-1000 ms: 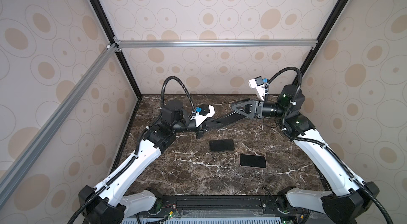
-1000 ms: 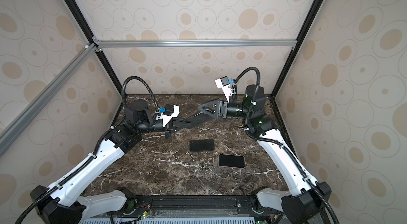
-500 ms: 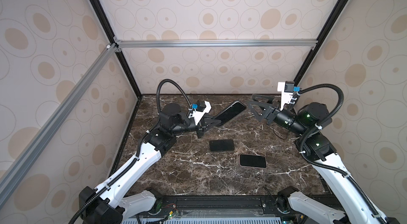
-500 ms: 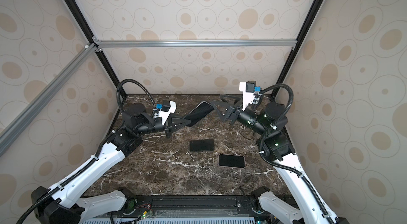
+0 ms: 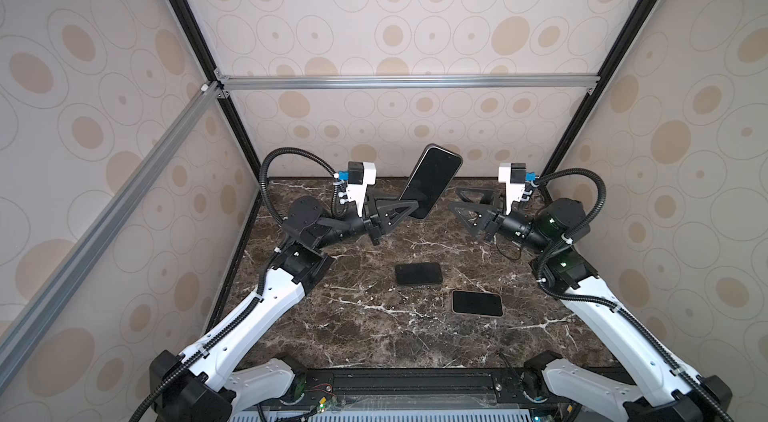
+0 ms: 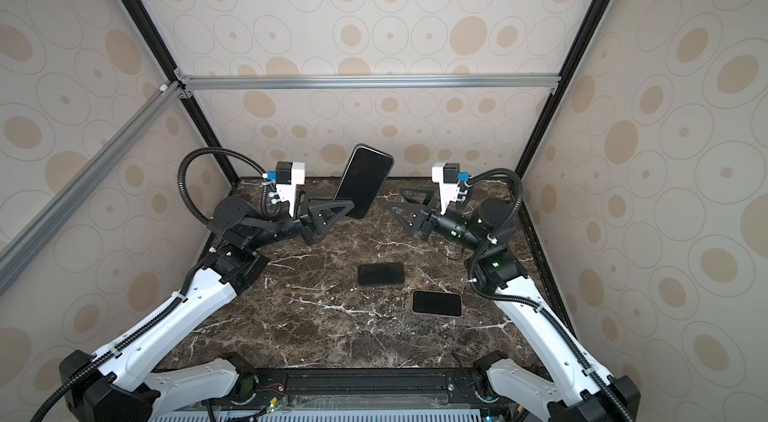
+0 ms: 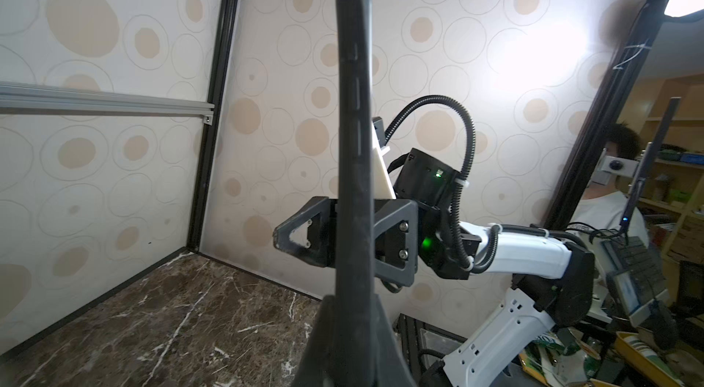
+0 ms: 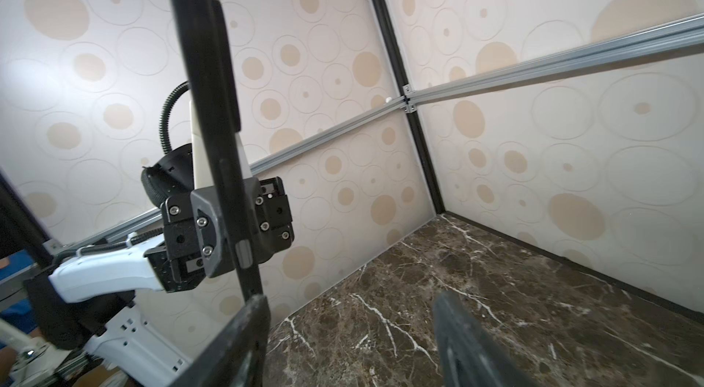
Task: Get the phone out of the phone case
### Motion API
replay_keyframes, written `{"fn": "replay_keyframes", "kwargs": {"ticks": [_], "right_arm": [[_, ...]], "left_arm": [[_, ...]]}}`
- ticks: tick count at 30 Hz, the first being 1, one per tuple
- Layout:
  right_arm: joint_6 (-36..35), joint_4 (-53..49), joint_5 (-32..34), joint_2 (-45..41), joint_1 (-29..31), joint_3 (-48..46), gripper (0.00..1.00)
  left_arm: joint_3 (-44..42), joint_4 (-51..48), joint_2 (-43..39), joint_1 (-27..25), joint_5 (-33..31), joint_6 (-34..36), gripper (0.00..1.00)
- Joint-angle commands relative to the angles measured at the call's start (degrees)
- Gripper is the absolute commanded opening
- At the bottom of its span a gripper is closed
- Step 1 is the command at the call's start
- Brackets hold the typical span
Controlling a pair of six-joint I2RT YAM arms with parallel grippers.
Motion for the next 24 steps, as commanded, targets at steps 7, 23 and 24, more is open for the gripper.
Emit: {"fn": "replay_keyframes", "kwargs": {"ticks": [7, 23, 24], "right_arm": [[5.5, 16.5, -7.1, 5.5, 6.4, 5.1, 0.65], [7.8, 18.8, -8.2, 7.6, 9.7, 7.6, 0.21], [7.8, 18.5, -8.1, 7.5, 9.6, 7.6, 0.17]], "left_arm": [[-0.7, 14.0, 0.0, 0.0, 2.4, -7.5, 0.00], [-2.0, 16.0, -0.1, 0.1, 2.2, -8.2, 0.00], [-1.9, 16.4, 0.0, 0.1, 2.2, -8.5, 0.00]]}}
